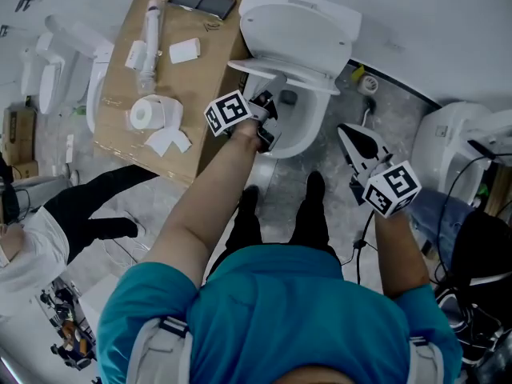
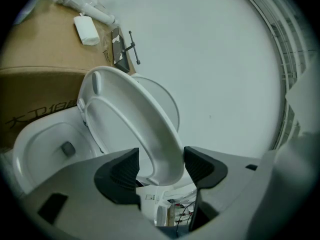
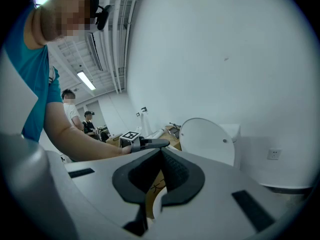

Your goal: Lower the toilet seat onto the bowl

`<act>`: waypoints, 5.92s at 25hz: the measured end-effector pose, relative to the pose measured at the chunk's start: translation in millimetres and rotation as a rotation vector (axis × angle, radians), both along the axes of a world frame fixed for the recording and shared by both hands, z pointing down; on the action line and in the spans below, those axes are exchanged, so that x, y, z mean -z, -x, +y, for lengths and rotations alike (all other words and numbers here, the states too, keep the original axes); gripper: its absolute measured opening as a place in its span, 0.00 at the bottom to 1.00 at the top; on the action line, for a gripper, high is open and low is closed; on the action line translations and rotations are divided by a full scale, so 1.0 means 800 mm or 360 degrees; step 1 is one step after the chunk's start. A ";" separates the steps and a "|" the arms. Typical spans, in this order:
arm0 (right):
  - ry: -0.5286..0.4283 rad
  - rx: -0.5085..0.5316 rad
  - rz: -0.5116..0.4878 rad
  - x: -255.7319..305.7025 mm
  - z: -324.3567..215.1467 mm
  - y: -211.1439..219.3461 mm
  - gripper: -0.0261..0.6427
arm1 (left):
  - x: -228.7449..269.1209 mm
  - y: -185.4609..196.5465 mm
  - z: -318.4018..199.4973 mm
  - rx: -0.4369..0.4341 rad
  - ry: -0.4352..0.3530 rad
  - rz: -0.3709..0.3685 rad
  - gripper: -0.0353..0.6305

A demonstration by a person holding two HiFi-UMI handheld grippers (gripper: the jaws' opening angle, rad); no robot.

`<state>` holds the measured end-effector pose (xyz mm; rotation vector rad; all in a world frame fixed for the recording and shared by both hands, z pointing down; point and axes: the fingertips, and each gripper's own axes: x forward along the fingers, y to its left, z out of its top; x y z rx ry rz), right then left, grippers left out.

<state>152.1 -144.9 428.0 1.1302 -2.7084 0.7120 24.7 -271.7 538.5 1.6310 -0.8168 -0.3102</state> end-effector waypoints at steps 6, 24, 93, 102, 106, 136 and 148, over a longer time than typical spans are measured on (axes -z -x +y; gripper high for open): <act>0.0021 -0.0007 0.0008 -0.007 0.004 0.005 0.04 | -0.011 0.007 0.028 0.0010 0.0043 0.0055 0.47; 0.0061 0.0065 0.0002 -0.021 0.011 0.038 0.04 | -0.048 0.030 0.099 0.0023 0.0188 0.0046 0.31; 0.0263 0.0160 0.0059 -0.163 0.032 0.071 0.04 | -0.326 0.094 0.273 0.0095 0.0815 -0.0195 0.19; 0.0310 0.0154 0.0074 -0.193 0.035 0.062 0.04 | -0.368 0.097 0.283 0.0096 0.0847 -0.0206 0.21; 0.0335 0.0154 0.0084 -0.209 0.041 0.057 0.04 | -0.387 0.097 0.286 0.0096 0.0851 -0.0217 0.22; 0.0440 0.0129 0.0076 -0.277 0.065 0.026 0.04 | -0.481 0.092 0.289 0.0037 0.0903 -0.0364 0.31; 0.0458 0.0116 0.0050 -0.280 0.076 0.026 0.04 | -0.502 0.098 0.295 -0.0114 0.1114 -0.1038 0.47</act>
